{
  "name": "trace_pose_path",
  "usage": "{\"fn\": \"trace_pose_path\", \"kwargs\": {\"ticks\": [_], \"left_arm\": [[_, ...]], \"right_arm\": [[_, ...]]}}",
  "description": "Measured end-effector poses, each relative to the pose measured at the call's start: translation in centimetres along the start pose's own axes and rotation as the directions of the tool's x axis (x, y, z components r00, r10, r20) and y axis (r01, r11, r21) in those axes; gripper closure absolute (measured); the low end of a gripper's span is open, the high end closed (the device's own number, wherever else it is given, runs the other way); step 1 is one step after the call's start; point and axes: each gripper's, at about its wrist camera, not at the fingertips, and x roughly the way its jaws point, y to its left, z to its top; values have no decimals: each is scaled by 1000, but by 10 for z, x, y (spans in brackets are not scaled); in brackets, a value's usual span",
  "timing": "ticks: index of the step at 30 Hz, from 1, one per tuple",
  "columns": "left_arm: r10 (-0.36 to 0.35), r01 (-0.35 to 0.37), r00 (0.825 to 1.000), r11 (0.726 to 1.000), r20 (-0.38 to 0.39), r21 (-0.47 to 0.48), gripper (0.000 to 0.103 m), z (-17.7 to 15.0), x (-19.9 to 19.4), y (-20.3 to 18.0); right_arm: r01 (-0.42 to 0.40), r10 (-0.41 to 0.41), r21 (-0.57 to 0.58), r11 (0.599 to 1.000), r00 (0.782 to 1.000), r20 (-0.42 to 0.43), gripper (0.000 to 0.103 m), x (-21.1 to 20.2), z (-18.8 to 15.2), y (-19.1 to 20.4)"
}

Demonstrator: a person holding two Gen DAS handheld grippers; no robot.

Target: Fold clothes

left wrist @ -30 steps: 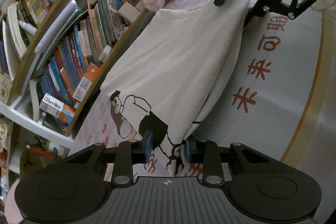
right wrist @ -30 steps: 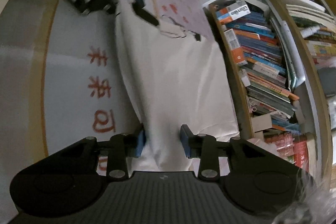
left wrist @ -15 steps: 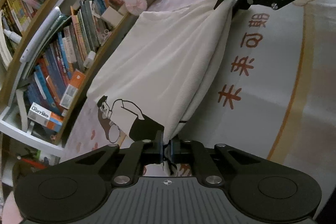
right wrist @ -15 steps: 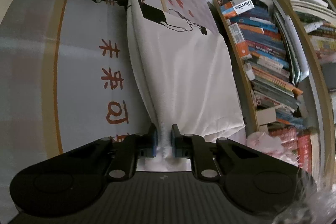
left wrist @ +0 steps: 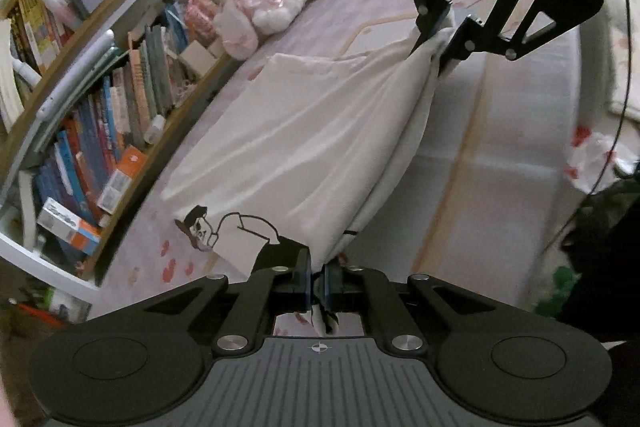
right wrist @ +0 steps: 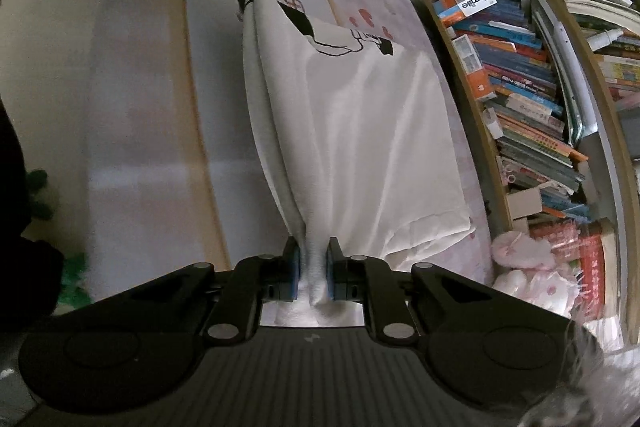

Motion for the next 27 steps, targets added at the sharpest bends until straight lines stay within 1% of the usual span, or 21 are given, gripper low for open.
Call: {"fn": "trace_pose_path", "kwargs": {"ticks": [5, 8, 11, 18, 20, 23, 25, 27], "left_arm": [[-102, 101, 995, 993, 5, 60, 98, -15, -17, 2], [-153, 151, 988, 984, 16, 92, 98, -22, -26, 5], [-196, 193, 980, 978, 31, 77, 98, -25, -32, 15], [-222, 214, 973, 970, 63, 119, 99, -18, -52, 40], [-233, 223, 969, 967, 81, 121, 99, -14, -61, 51], [-232, 214, 967, 964, 109, 155, 99, -5, -76, 64], [-240, 221, 965, 962, 106, 162, 99, 2, -81, 72], [-257, 241, 961, 959, 98, 149, 98, 8, -84, 79]], "right_arm": [[-32, 34, 48, 998, 999, -35, 91, -17, 13, 15], [-69, 74, 92, 993, 996, -54, 91, -24, 18, 18], [-102, 111, 125, 987, 992, -64, 91, -30, 24, 16], [-146, 158, 160, 976, 985, -63, 92, -47, 40, -8], [-153, 163, 177, 972, 985, -47, 92, -54, 42, -22], [-166, 174, 190, 968, 984, -25, 93, -67, 45, -43], [-190, 196, 196, 962, 981, -9, 93, -76, 46, -56], [-215, 218, 201, 956, 976, 9, 93, -82, 46, -68]]}}
